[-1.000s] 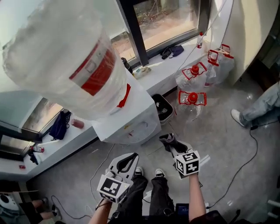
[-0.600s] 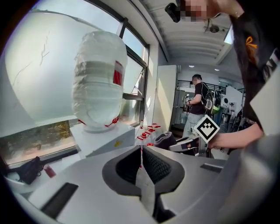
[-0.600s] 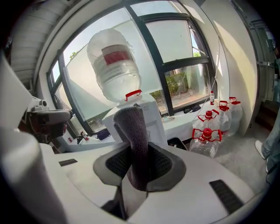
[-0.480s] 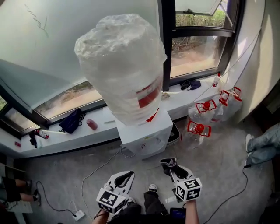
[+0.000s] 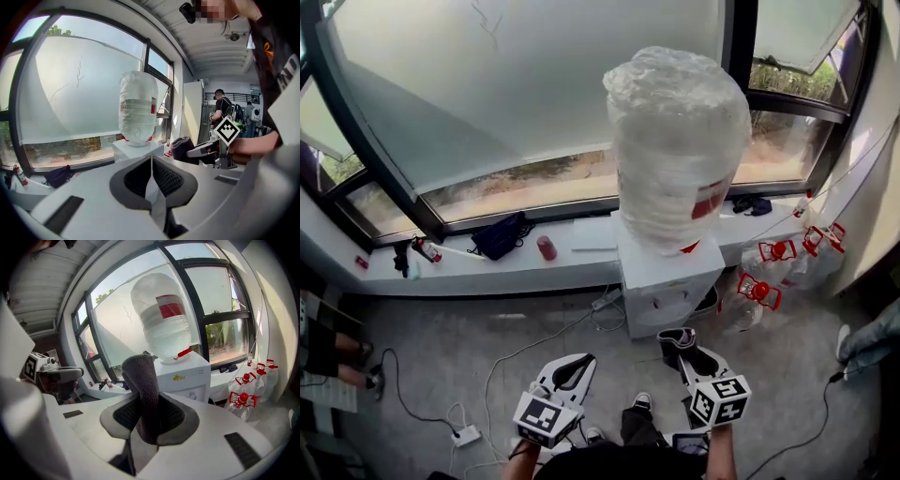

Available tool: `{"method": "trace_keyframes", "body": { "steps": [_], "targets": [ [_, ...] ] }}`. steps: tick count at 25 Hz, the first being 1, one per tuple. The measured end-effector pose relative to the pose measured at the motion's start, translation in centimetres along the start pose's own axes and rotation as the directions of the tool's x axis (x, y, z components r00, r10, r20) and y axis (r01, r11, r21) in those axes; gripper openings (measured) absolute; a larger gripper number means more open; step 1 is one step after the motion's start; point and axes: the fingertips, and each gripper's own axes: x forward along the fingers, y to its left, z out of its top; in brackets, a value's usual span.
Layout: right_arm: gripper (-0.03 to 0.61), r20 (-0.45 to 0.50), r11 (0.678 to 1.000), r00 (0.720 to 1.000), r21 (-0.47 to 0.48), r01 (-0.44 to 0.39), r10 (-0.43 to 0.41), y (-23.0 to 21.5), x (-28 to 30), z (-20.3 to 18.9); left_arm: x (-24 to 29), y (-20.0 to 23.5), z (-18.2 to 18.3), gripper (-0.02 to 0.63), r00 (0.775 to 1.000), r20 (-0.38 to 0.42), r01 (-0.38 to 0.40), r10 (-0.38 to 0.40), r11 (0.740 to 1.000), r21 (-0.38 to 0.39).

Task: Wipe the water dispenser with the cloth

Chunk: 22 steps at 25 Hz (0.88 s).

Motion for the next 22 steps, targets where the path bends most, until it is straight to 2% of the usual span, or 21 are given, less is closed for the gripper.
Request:
{"method": "trace_keyframes", "body": {
  "steps": [5, 9, 14, 22],
  "targets": [
    [0.106, 0.041, 0.999, 0.999, 0.032, -0.021, 0.02, 5.4, -2.5, -0.3, -5.5, 1.2, -1.9, 0.02, 1.0, 0.0, -0.025, 0.025, 1.0, -0.013],
    [0.106, 0.063, 0.999, 0.998, 0.036, -0.032, 0.03, 9.0, -4.6, -1.2, -8.6, 0.7, -2.5, 0.02, 1.0, 0.026, -0.007, 0.007, 1.0, -0.023],
    [0.106, 0.075, 1.0, 0.997, 0.002, -0.03, 0.03, 13.4, -6.1, -2.7, -11.9, -0.3, -2.6, 0.02, 0.998, 0.053, 0.028, -0.029, 0.999, 0.031],
    [0.106, 0.09, 0.998, 0.995, -0.056, -0.039, 0.044, 18.8, -7.7, -3.9, -16.4, -1.6, -2.6, 0.02, 0.993, 0.101, 0.06, -0.065, 0.997, 0.05]
  ]
}}
